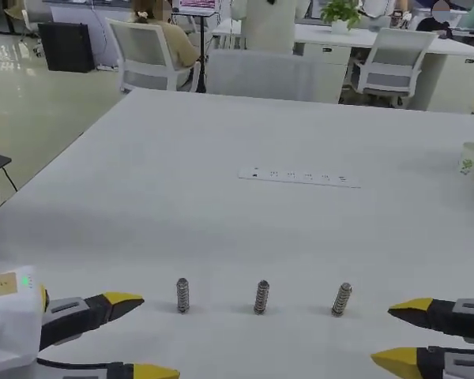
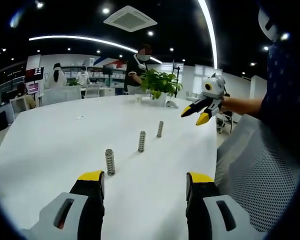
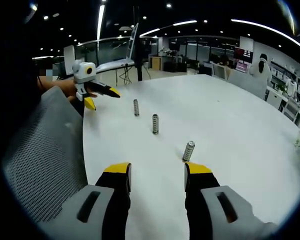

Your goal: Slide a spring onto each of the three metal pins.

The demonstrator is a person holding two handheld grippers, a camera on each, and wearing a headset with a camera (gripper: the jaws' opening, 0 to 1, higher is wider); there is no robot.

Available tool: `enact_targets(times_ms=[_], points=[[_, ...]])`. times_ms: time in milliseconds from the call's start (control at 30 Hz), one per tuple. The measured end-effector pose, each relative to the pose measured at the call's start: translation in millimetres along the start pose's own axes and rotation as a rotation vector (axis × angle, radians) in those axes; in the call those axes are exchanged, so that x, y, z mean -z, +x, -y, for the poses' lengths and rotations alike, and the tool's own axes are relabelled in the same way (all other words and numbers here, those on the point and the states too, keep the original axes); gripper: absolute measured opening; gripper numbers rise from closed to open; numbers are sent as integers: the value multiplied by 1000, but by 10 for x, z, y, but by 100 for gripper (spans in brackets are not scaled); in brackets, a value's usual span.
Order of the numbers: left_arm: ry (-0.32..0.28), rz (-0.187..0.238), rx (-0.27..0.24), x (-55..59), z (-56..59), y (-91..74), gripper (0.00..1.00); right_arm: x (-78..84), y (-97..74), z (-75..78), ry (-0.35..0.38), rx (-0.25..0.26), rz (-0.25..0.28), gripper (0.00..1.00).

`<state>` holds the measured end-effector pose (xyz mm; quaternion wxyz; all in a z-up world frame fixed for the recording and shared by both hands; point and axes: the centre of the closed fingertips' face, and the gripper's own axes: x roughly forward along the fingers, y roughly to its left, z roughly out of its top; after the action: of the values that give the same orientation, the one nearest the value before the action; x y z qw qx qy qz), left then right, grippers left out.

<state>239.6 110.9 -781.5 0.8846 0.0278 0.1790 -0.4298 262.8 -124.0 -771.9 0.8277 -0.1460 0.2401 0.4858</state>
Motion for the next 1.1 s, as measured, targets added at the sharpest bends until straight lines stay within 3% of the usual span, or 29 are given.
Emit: enact_targets(times_ms=[633, 800, 1100], points=[[-24, 10, -18, 27, -65, -21, 67, 48, 71, 92, 3, 45, 77, 76], [-24, 16, -25, 23, -90, -20, 69, -41, 101, 89, -15, 60, 134, 85], [-31, 24, -31, 19, -116, -12, 77, -38, 144, 88, -10, 67, 160, 93]])
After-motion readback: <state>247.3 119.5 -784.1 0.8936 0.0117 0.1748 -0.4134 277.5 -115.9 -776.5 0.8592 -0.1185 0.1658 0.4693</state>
